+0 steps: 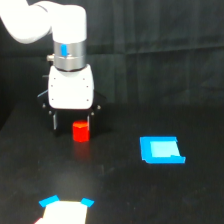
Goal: Pick up the red object from the table
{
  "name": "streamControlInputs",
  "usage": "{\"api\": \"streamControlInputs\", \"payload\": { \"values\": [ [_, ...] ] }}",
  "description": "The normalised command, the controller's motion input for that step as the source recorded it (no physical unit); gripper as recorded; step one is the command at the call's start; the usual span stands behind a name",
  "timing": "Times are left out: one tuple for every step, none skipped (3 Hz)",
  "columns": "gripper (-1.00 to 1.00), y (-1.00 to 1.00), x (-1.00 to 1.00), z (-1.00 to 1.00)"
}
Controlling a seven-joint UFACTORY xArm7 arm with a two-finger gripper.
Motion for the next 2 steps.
{"api": "streamControlInputs", "payload": {
  "values": [
    [0.58,1.00,0.74,-0.18],
    [0.51,1.00,1.00,-0.48]
  ]
}}
